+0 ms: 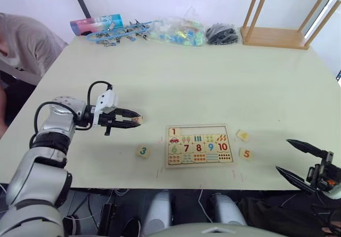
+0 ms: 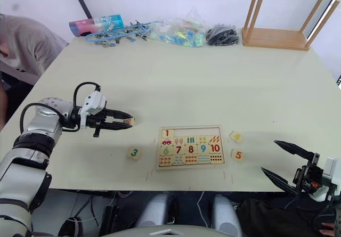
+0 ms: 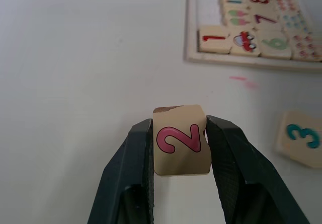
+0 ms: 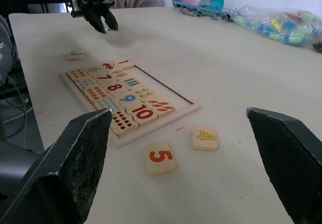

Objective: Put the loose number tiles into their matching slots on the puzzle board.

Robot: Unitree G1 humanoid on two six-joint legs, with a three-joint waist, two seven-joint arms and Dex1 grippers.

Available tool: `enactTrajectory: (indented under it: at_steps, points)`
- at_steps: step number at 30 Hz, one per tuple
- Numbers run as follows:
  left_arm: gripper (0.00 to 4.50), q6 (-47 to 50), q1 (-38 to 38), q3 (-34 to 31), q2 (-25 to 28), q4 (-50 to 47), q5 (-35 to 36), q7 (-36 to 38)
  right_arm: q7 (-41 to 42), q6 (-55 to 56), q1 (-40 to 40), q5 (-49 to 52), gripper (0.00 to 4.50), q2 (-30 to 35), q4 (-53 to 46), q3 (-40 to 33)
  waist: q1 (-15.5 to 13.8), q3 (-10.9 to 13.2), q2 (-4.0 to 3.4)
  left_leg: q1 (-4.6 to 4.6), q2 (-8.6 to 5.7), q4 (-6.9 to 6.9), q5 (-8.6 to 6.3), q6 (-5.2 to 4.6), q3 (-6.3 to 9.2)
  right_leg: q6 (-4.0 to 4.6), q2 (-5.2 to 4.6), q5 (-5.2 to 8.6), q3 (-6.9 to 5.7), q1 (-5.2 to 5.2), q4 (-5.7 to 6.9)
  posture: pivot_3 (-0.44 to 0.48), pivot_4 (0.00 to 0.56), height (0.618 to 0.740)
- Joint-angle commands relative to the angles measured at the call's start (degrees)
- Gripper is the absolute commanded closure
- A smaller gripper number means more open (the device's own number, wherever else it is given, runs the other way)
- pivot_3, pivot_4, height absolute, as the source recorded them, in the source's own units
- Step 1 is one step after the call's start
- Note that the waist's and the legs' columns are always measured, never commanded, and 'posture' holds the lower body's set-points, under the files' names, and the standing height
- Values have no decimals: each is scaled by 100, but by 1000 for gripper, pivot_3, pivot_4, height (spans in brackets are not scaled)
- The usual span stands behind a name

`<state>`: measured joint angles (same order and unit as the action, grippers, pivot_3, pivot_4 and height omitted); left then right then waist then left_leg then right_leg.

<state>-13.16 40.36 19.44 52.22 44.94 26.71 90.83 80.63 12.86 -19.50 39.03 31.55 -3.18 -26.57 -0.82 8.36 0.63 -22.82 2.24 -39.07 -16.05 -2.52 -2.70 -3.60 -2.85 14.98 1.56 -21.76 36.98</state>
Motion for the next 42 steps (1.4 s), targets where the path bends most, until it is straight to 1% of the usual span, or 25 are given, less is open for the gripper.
enactTrajectory:
  at_steps: [1,4,7,10,13,15,17,26,28,32,35,38,42]
  points:
    - [3460,569,-61,-126,261,-829,96,167,47,82,31,42,0,50,14,-24,-2,0,0,0,0,0,0,0,0,0,0,0,0,0,0,0,150,737]
    - [3460,1025,-88,-292,274,-1428,74,167,42,97,76,31,0,51,42,6,-4,1,-1,-1,-2,0,0,0,-1,0,0,0,0,0,-1,0,150,737]
    - [3460,1554,-170,-386,193,-2158,-31,-22,36,121,94,23,0,34,57,35,2,1,-1,2,-7,-1,0,0,-3,0,3,0,1,0,-1,0,150,737]
    - [3460,1848,-274,-434,109,-2662,-221,-251,32,135,90,22,0,19,53,39,1,1,-2,0,-7,-1,0,0,-4,0,4,0,2,0,-1,0,150,737]
    - [3460,2126,-347,-449,-62,-3192,-453,-562,-3,138,89,24,0,14,28,39,1,1,-2,2,-9,-1,1,0,-4,0,5,0,3,0,-1,0,150,737]
    - [3460,2544,-317,-312,-311,-3699,-699,-973,-33,158,31,32,0,-24,-28,39,-9,1,-2,2,-10,-1,1,0,-3,0,6,0,3,1,-1,0,150,737]
    - [3460,2885,-265,-191,-541,-4010,-941,-1285,-79,177,-24,32,0,-68,-81,51,-11,1,-2,0,-10,-3,1,1,-2,-1,5,0,4,2,-1,0,150,737]
    - [3460,3108,-124,124,-1236,-4337,-1512,-1510,-267,196,-275,48,0,-156,-377,66,-2,1,-3,2,-12,-4,1,1,-4,0,15,1,9,2,-1,0,150,737]
    - [3460,3155,-117,127,-1291,-4355,-1585,-1522,-281,200,-301,53,0,-151,-397,66,0,1,-3,2,-14,-4,1,1,-5,0,14,1,12,2,-2,0,150,737]
    - [3460,3179,-85,377,-1533,-4305,-1903,-1547,-376,181,-326,30,0,-179,-495,100,-2,1,-4,3,-13,-4,1,1,-4,0,15,1,11,2,-2,0,150,737]
    - [3460,3020,-115,463,-1632,-4231,-2120,-1591,-438,175,-336,16,0,-191,-563,145,-2,1,-4,1,-14,-5,1,1,-4,0,15,1,12,2,-2,0,150,737]
    - [3460,3170,-89,492,-1783,-4188,-2192,-1692,-452,169,-349,32,0,-181,-587,155,-1,1,-4,2,-13,-5,1,1,-3,0,16,1,12,2,-2,0,150,737]
    - [3460,3058,-96,499,-1821,-4064,-2292,-1661,-454,165,-335,40,0,-150,-569,144,0,1,-4,2,-13,-5,1,0,-4,0,15,1,13,2,-2,0,150,737]
